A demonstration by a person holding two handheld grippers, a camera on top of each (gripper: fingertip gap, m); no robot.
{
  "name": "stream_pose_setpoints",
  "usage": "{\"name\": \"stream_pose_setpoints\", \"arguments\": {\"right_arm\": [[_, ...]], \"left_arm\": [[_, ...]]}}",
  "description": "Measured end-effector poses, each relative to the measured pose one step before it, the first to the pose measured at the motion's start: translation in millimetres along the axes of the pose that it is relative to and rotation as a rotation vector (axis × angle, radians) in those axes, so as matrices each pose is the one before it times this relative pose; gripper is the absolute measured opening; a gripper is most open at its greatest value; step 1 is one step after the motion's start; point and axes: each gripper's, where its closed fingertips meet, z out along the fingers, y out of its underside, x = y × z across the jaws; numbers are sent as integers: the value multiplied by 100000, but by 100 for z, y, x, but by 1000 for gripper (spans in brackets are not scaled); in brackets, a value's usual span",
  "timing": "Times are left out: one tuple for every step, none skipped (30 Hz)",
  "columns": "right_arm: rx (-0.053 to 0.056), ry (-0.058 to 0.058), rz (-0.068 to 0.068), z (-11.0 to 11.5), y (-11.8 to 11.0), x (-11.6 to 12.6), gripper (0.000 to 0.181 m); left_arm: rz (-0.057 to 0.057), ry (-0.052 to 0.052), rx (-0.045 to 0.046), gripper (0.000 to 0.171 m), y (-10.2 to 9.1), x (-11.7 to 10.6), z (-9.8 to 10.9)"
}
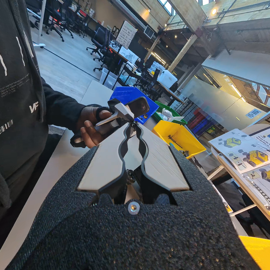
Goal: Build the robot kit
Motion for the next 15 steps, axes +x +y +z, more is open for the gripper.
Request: {"name": "stream_pose_setpoints", "arguments": {"right_arm": [[-135, 69, -226, -23, 18, 5, 7], [-257, 212, -475, -33, 39, 13, 7], [-392, 216, -687, -22, 36, 15, 7], [-455, -9, -650, -25, 40, 11, 6], [-628, -341, -274, -46, 55, -6, 6], [-907, -282, 347, -44, 119, 32, 6], [-1040, -164, 712, -49, 191, 67, 6], [-1393, 160, 929, -31, 312, 119, 6], [-1101, 270, 757, -31, 353, 144, 6], [-800, 264, 1105, -86, 380, 216, 6], [-532, 1226, 1778, -216, 401, 544, 6], [-1237, 2191, 1972, -342, 581, 897, 6], [-3178, 2347, 2193, -363, 985, 1134, 6], [-4926, 2545, 2399, -305, 1375, 1340, 7], [-4519, 2818, 2420, -199, 1479, 1450, 6]], "left_arm": [[-490, 273, 102, 4, 19, -38, 20], [-819, 362, 272, 4, 10, -40, 10], [-957, 451, 345, 4, 3, -60, 2], [-1034, 458, 286, 4, 29, -57, 6], [-1116, 244, 178, 4, 32, -86, 7], [-975, -296, 130, 4, 17, -140, 5], [-503, -1112, -95, 4, 15, -229, -14], [615, -2351, -531, 4, -16, -347, -45], [2319, -3574, -1276, 4, -9, -428, -92], [3843, -4494, -1819, 5, -64, -463, -166], [4949, -5244, -1823, 3, -224, -500, -310], [5704, -6451, -1986, 5, -337, -667, -469], [6278, -7862, -2229, 8, -434, -872, -619], [6728, -8683, -2341, 15, -463, -1037, -681], [7011, -9497, -2876, 21, -404, -1237, -695]]}}
